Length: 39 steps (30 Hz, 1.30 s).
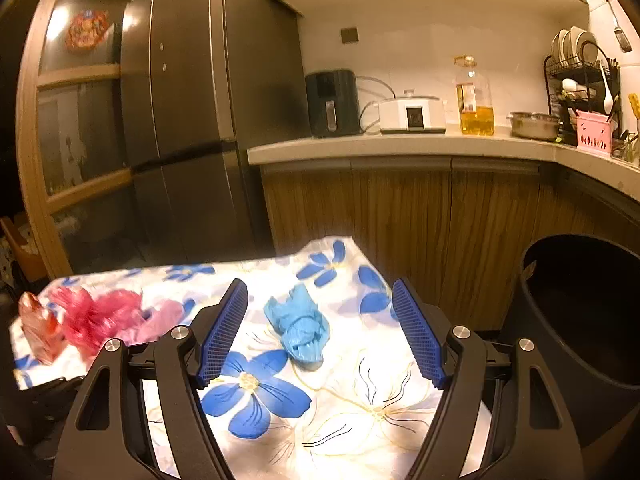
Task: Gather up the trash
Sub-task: 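Grasp the light pink bag with the left tool while the right grasps the blue glove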
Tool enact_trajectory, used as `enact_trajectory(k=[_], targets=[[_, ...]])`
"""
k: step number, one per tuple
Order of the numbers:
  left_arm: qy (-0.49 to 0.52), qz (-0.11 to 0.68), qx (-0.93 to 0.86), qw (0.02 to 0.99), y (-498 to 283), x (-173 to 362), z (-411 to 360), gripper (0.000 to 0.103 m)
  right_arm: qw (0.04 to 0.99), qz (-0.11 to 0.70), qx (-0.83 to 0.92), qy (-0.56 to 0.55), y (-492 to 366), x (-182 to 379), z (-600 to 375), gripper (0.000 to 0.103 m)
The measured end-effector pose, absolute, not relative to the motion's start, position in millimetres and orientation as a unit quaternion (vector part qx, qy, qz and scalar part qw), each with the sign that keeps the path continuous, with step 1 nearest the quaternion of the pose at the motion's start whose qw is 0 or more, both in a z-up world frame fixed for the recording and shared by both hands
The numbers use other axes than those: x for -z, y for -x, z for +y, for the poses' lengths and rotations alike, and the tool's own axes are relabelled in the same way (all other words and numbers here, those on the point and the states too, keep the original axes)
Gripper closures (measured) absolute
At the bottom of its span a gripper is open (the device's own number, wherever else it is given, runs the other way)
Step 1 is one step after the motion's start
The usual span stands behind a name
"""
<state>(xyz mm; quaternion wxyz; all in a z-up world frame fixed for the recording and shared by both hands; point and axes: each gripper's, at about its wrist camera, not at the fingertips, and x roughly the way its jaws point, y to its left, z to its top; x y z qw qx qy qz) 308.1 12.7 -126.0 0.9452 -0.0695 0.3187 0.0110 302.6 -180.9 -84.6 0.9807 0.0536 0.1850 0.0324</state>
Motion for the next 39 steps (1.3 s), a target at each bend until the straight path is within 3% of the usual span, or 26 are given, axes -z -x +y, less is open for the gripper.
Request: enact_trajectory(k=[12, 22, 29, 33, 36, 39], targets=[[0.075, 0.239, 0.021, 0.968, -261.5, 97.9, 15.3, 0.103, 0.967, 0.246, -0.030, -0.051, -338.5, 108.7, -171.0, 0.039], [0.098, 0.256, 0.010, 0.962, -267.8, 103.3, 31.2, 0.103, 0.956, 0.291, -0.036, -0.022, -357.9, 127.6, -156.8, 0.045], [0.103, 0.275, 0.000, 0.956, -278.2, 110.5, 34.4, 0.095, 0.942, 0.334, -0.040, -0.014, -372.5, 143.9, -153.3, 0.073], [0.101, 0.273, -0.002, 0.957, -278.6, 110.2, 35.0, 0.081, 0.937, 0.346, -0.044, -0.010, -375.4, 147.6, -151.5, 0.090], [0.097, 0.276, -0.004, 0.956, -282.5, 111.1, 34.2, 0.069, 0.940, 0.337, -0.047, -0.016, -370.7, 144.2, -153.6, 0.097], [0.102, 0.290, -0.003, 0.952, -292.2, 115.5, 35.7, 0.067, 0.954, 0.295, -0.048, -0.031, -355.4, 128.5, -160.1, 0.098]])
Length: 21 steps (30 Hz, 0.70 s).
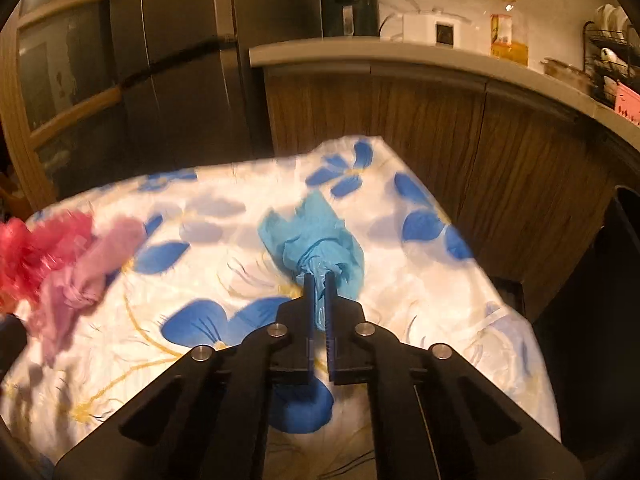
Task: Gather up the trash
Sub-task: 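Grasp the light pink bag with the left tool while the right grasps the blue glove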
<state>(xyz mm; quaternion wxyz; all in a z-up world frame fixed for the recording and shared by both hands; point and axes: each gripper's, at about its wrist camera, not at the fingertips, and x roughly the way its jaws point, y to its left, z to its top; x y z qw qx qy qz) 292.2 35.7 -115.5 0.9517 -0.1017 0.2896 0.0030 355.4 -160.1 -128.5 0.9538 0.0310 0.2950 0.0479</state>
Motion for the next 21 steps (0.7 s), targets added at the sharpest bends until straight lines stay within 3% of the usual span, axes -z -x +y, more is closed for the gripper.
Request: enact_trajectory(k=[8, 9, 10, 13, 21], targets=[[0.127, 0.349, -0.019, 0.928, -320.7, 136.5, 44.7, 0.068, 0.969, 0.228, -0.071, -0.056, -300.0, 94.4, -173.0, 0.099], [0.125, 0.349, -0.021, 0.928, -321.3, 136.8, 44.6, 0.072, 0.969, 0.226, -0.074, -0.059, -295.0, 91.6, -174.5, 0.099], [0.121, 0.353, -0.022, 0.928, -323.1, 137.3, 43.5, 0.086, 0.970, 0.223, -0.077, -0.064, -289.2, 88.3, -176.8, 0.099], [0.124, 0.354, -0.018, 0.927, -321.8, 138.5, 43.9, 0.102, 0.972, 0.212, -0.082, -0.066, -274.9, 78.9, -180.7, 0.099], [0.104, 0.304, -0.010, 0.947, -288.0, 110.6, 32.7, 0.103, 0.976, 0.188, -0.086, -0.071, -248.7, 54.5, -193.8, 0.099]])
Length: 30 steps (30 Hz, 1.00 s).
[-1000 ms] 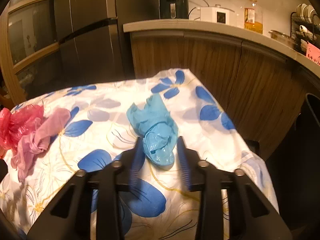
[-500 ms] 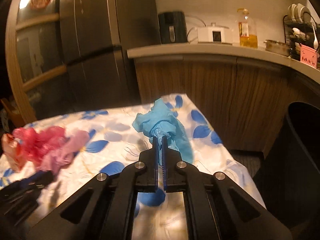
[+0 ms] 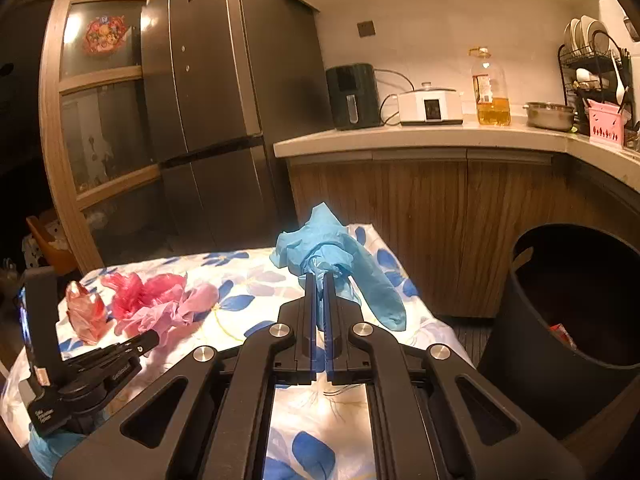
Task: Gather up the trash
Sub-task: 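Grasp the light pink bag with the left tool while the right grasps the blue glove, then carry the light pink bag and blue glove over the black bin with both tools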
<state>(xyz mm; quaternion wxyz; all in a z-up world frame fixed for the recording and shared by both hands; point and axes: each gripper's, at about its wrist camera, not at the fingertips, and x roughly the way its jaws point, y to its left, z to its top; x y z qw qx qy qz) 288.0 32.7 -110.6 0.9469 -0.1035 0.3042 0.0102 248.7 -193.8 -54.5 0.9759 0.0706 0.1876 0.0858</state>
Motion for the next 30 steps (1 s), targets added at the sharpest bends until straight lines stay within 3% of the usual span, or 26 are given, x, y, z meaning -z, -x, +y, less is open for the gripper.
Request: enact_trajectory(k=[11, 30], targets=[[0.085, 0.234, 0.026, 0.968, -231.2, 45.0, -4.6, 0.103, 0.979, 0.162, -0.083, -0.088, -206.7, 34.6, -222.2, 0.099], [0.044, 0.187, 0.085, 0.978, -195.3, -9.0, -88.4, 0.103, 0.987, 0.118, -0.040, -0.104, -154.8, 5.4, -283.9, 0.100]])
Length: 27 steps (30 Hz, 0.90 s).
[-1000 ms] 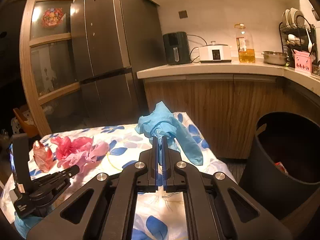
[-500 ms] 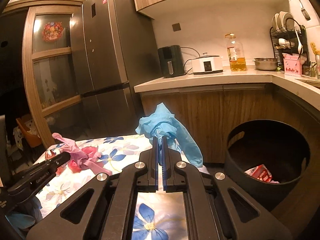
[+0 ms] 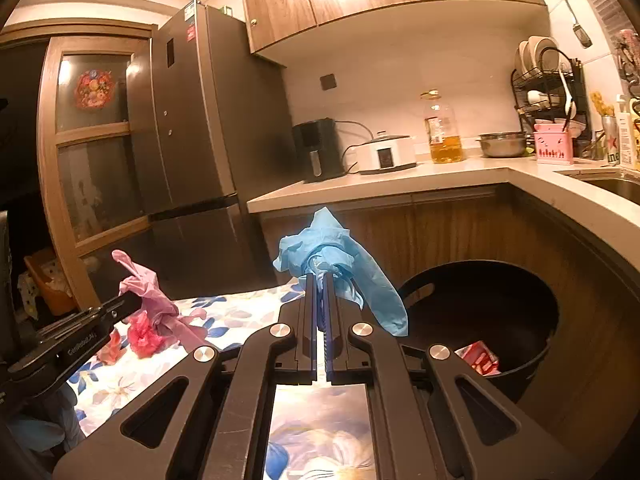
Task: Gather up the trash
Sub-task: 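Carry the light pink bag and blue glove over the black bin with both tools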
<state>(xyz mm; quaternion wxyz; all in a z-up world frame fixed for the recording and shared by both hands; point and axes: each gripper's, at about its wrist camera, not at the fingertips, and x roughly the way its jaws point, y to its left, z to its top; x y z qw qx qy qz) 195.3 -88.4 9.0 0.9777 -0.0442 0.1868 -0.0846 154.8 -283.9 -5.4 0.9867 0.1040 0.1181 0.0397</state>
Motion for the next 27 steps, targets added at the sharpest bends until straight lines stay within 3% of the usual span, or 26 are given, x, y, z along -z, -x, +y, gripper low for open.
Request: enact_trajectory(k=[27], targets=[[0.031, 0.144, 0.244, 0.959, -248.5, -49.1, -261.7, 0.103, 0.981, 0.118, 0.085, -0.126, -164.1, 5.0, -397.5, 0.100]])
